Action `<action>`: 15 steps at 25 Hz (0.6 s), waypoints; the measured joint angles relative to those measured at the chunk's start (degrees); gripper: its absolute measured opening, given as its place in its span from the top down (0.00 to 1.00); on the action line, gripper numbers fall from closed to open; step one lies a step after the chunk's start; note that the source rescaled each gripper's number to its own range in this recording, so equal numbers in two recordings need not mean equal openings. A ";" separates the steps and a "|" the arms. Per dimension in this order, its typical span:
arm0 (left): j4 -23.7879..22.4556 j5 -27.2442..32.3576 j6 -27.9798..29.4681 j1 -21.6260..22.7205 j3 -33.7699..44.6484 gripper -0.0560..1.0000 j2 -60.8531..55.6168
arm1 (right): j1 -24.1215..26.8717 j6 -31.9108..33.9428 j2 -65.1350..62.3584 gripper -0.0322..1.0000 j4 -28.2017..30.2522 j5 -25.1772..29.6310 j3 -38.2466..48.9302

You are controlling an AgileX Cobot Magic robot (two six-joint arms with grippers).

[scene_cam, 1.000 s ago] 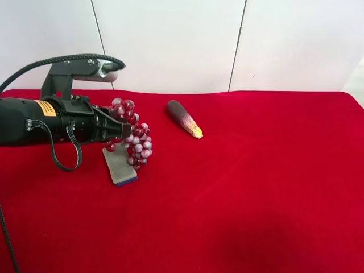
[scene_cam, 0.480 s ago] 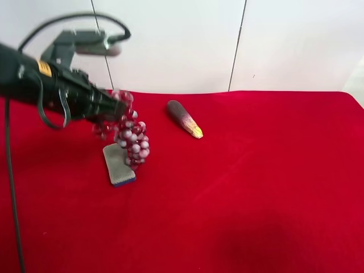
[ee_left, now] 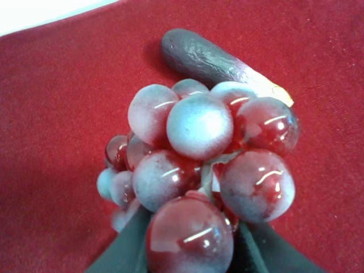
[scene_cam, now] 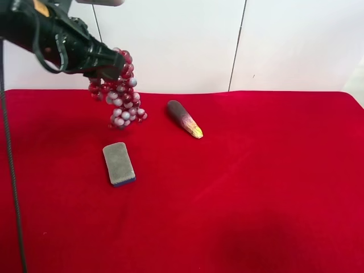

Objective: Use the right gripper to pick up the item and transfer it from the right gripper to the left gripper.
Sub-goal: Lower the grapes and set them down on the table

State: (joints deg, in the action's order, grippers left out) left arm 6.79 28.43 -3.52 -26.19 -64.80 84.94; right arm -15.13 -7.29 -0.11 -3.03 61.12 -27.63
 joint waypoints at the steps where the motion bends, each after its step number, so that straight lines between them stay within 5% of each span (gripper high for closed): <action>1: -0.46 0.22 0.00 0.00 -1.01 0.94 1.29 | 0.00 0.00 0.00 0.01 0.00 0.00 0.00; 15: -7.19 -0.18 -0.04 0.00 -4.44 0.94 13.75 | 0.00 0.00 0.00 0.01 0.00 0.00 0.00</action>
State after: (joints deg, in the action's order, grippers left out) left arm -0.40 28.25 -3.55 -26.19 -69.24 98.69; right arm -15.13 -7.29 -0.11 -3.03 61.12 -27.63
